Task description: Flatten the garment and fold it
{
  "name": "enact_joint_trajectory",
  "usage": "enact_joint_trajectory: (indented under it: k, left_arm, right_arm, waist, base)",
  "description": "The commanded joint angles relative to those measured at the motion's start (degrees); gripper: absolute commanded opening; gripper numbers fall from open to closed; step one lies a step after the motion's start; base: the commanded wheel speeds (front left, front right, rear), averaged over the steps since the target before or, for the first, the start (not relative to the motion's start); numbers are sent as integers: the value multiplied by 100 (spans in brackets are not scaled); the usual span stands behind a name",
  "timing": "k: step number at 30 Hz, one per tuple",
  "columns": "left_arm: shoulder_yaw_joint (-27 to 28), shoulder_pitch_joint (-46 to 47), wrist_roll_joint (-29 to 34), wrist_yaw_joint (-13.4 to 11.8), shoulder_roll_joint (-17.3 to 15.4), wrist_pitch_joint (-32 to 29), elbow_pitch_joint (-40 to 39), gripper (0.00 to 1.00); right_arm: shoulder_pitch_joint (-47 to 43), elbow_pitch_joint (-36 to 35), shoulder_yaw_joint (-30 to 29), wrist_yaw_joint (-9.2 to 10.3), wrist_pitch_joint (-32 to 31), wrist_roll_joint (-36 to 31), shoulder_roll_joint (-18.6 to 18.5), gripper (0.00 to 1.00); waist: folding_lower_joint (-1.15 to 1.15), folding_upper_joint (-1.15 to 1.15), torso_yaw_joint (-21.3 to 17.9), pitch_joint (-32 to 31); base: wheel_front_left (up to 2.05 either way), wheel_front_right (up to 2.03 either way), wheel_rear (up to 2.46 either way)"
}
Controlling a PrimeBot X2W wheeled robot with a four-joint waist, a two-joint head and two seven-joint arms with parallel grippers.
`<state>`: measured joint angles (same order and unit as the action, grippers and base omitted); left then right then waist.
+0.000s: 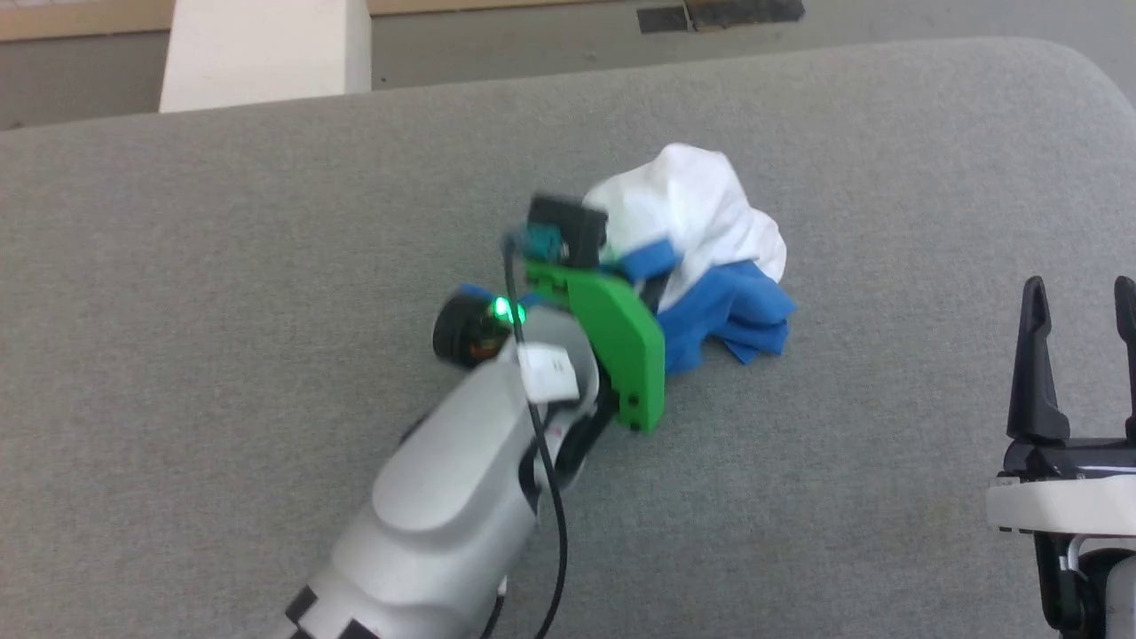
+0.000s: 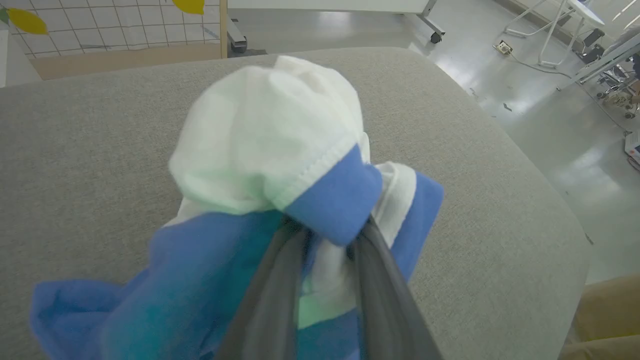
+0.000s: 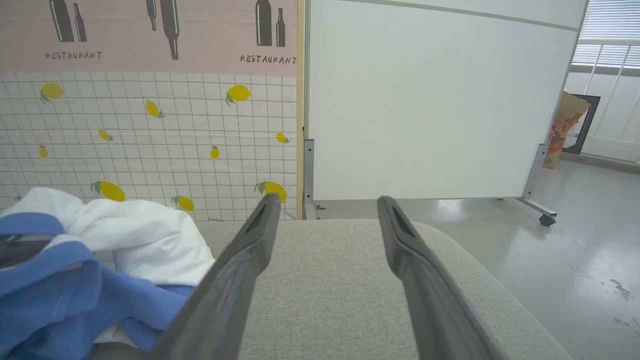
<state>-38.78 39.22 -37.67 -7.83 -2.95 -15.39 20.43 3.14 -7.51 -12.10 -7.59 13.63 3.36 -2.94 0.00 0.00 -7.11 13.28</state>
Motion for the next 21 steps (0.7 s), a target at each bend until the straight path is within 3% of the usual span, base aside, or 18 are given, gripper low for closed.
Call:
enact_joint_trajectory:
  k: [1, 5, 6, 7, 8, 15, 18, 21]
  left_arm:
    - [-85, -135, 58, -3, -1, 117, 203, 0]
    - [-334, -256, 81, -3, 4, 324, 779, 0]
    - [-394, -245, 62, 21, 4, 370, 850, 16]
    - [-444, -210, 30, 35, 5, 464, 901, 77]
    - [-464, -171, -10, 44, 5, 571, 906, 100]
    - [-243, -38, -267, 14, -45, 1522, 548, 100]
    - [19, -239, -301, -92, -313, 1852, 152, 100]
    - [294, -601, -168, -392, -780, 2214, -382, 100]
  right_arm:
    - [97, 27, 20, 10, 32, 11, 6, 100]
    - [194, 100, 62, 10, 33, -6, 6, 100]
    - [213, 116, 72, 10, 32, -10, 6, 100]
    - [237, 135, 81, 10, 32, -13, 6, 100]
    - [250, 150, 79, 10, 33, -16, 6, 100]
    - [122, 246, 20, 10, -11, -69, 6, 100]
    - [1, 234, -26, 10, -57, -88, 6, 100]
    - [-132, 188, -82, 10, -125, -106, 6, 100]
  waist:
    - [0, 0, -94, 173]
    - [0, 0, -54, 249]
    - [0, 0, -35, 252]
    - [0, 0, -6, 247]
    - [0, 0, 26, 227]
    - [0, 0, 281, -204]
    - [0, 0, 339, -419]
    - [0, 0, 382, -591]
  base:
    - [0, 0, 0]
    - [0, 0, 0]
    - [0, 0, 0]
    - [0, 0, 0]
    - [0, 0, 0]
    - [0, 0, 0]
    - [0, 0, 0]
    - [0, 0, 0]
